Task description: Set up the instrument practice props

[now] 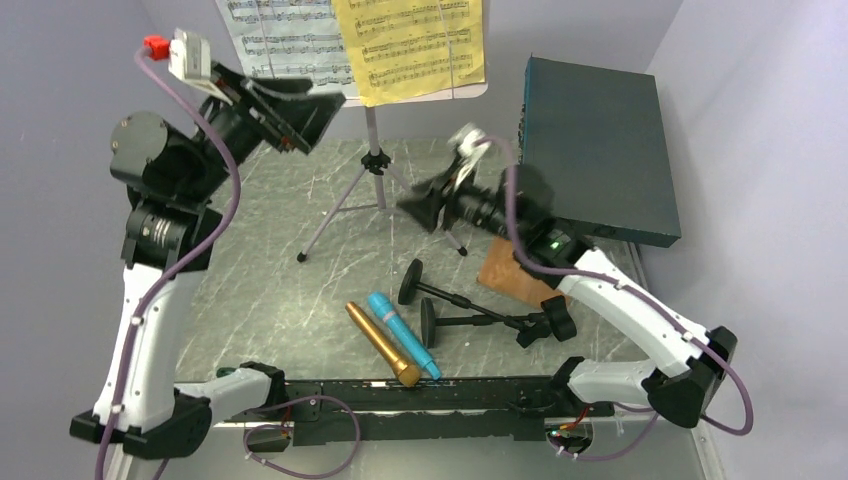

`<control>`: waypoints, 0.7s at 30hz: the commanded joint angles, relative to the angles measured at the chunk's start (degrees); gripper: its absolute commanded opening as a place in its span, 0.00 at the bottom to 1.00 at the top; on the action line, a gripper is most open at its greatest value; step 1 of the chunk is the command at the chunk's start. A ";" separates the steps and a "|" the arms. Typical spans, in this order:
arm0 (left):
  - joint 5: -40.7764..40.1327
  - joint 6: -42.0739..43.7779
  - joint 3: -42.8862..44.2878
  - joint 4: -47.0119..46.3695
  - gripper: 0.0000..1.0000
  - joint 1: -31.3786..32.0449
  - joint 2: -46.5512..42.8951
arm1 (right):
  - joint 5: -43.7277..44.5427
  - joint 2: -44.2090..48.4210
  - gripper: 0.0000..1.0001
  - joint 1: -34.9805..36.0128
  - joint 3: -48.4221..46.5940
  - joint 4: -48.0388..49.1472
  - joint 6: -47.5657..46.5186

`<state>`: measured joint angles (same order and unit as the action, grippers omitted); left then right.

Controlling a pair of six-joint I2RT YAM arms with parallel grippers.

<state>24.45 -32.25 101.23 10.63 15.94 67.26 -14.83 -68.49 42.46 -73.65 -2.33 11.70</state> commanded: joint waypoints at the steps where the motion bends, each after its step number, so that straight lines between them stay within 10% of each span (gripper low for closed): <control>1: 2.92 0.51 -10.05 4.71 0.97 -0.12 -6.15 | 3.08 -0.99 0.51 6.72 8.03 -3.91 -4.25; 7: 6.38 -1.92 -32.75 10.35 0.98 -0.12 -13.47 | 16.93 0.64 0.51 12.80 19.56 -9.88 -2.94; 12: 15.13 -18.40 -55.26 -9.50 0.90 2.79 -10.94 | 23.22 13.19 0.55 12.91 29.05 -4.65 -0.18; 21: -22.42 -4.72 -51.28 -1.66 0.93 27.70 3.90 | 28.09 30.30 0.60 12.91 28.97 -5.55 -4.61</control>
<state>20.82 -42.22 43.81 10.59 37.06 66.46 8.45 -41.98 55.29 -43.20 -9.10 8.84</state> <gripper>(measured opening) 0.954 0.595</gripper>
